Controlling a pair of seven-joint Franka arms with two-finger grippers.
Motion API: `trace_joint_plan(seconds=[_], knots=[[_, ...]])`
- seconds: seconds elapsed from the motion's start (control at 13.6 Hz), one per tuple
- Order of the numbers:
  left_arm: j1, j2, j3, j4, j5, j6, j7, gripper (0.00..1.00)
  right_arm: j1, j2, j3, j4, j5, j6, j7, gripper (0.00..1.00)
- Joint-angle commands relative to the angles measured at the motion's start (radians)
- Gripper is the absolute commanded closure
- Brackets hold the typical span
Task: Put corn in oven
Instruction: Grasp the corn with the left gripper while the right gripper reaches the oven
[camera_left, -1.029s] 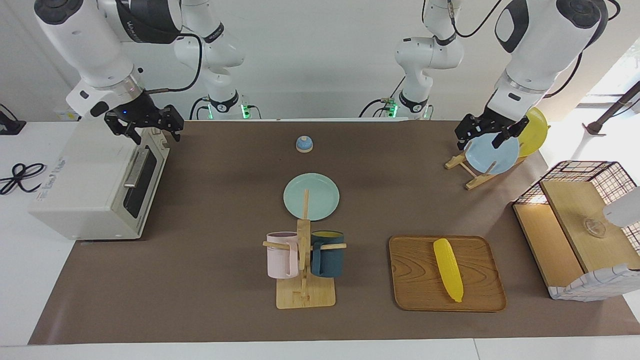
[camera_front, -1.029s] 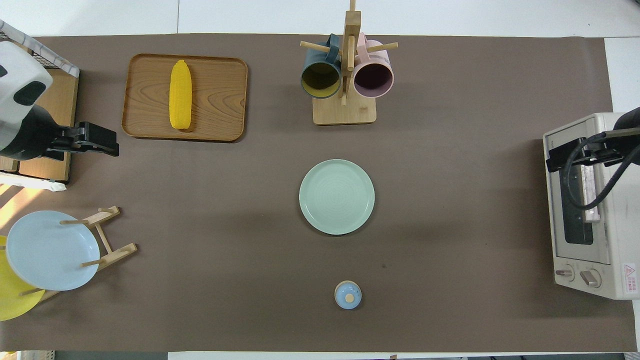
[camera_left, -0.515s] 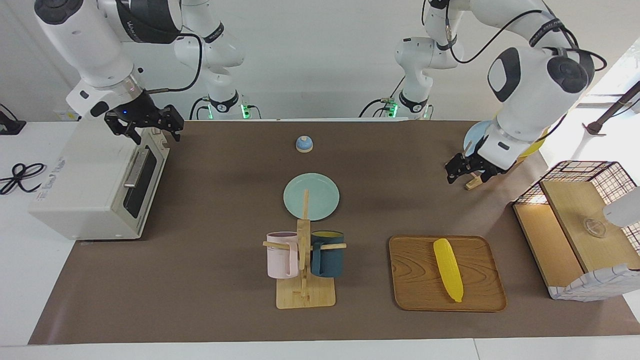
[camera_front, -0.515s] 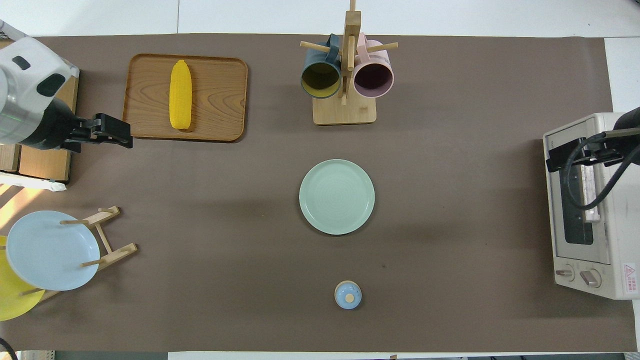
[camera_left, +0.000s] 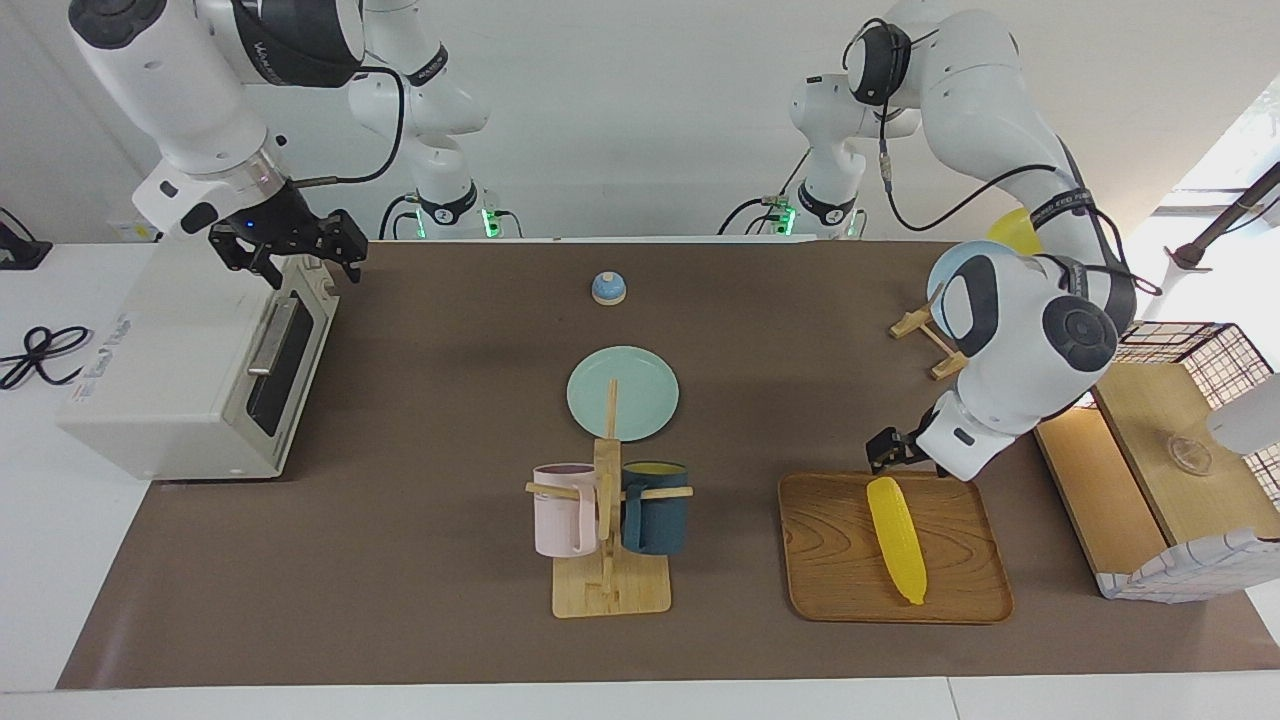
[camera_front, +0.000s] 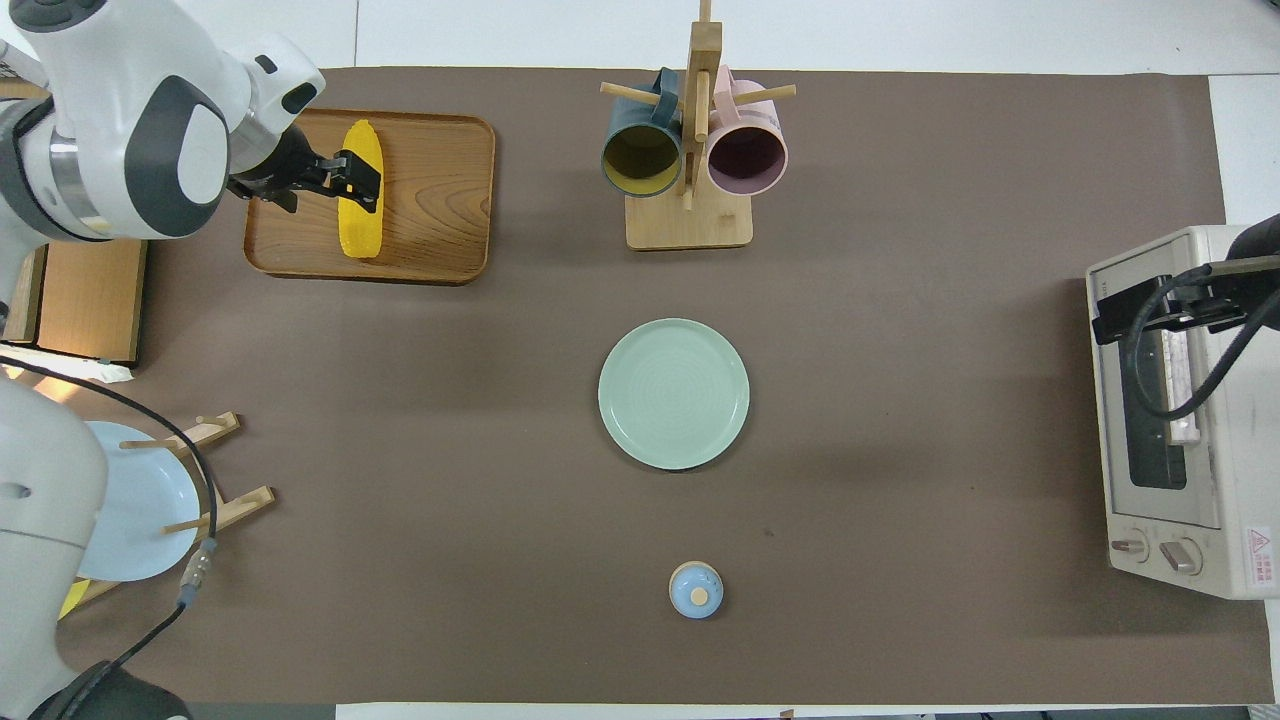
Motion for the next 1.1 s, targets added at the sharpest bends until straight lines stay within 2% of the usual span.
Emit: trace_joint_plan(seconds=[0.0, 0.15, 0.44, 0.66, 0.74, 0.81, 0.88, 0.96, 1.03], knots=[[0.002, 0.098, 0.013, 0.094, -0.003, 0.064, 0.029, 0.0, -0.006, -0.014, 0.003, -0.013, 0.017, 0.012, 0.015, 0.0], [0.002, 0.112, 0.023, 0.095, 0.002, 0.086, 0.07, 0.0, -0.002, -0.032, 0.003, -0.052, 0.017, 0.047, 0.011, 0.0], [0.005, 0.143, 0.021, 0.074, 0.025, 0.162, 0.078, 0.0, -0.005, -0.032, 0.003, -0.052, 0.017, 0.05, 0.009, 0.0], [0.002, 0.154, 0.021, 0.062, 0.025, 0.17, 0.078, 0.0, -0.002, -0.038, 0.003, -0.073, 0.017, 0.08, 0.009, 0.0], [0.002, 0.154, 0.021, 0.062, 0.025, 0.173, 0.078, 0.0, -0.003, -0.046, 0.003, -0.087, 0.017, 0.093, 0.008, 0.03], [-0.001, 0.155, 0.021, 0.057, 0.025, 0.175, 0.08, 0.0, -0.009, -0.046, 0.003, -0.092, 0.017, 0.095, 0.006, 0.15], [-0.001, 0.155, 0.021, 0.052, 0.028, 0.178, 0.08, 0.0, -0.011, -0.049, 0.003, -0.099, 0.017, 0.093, 0.006, 0.32], [-0.002, 0.155, 0.021, 0.046, 0.033, 0.184, 0.08, 0.0, -0.011, -0.06, 0.003, -0.118, 0.017, 0.093, 0.006, 0.56], [-0.002, 0.154, 0.021, 0.046, 0.039, 0.189, 0.08, 0.0, -0.011, -0.067, 0.003, -0.137, 0.017, 0.093, 0.008, 0.89]])
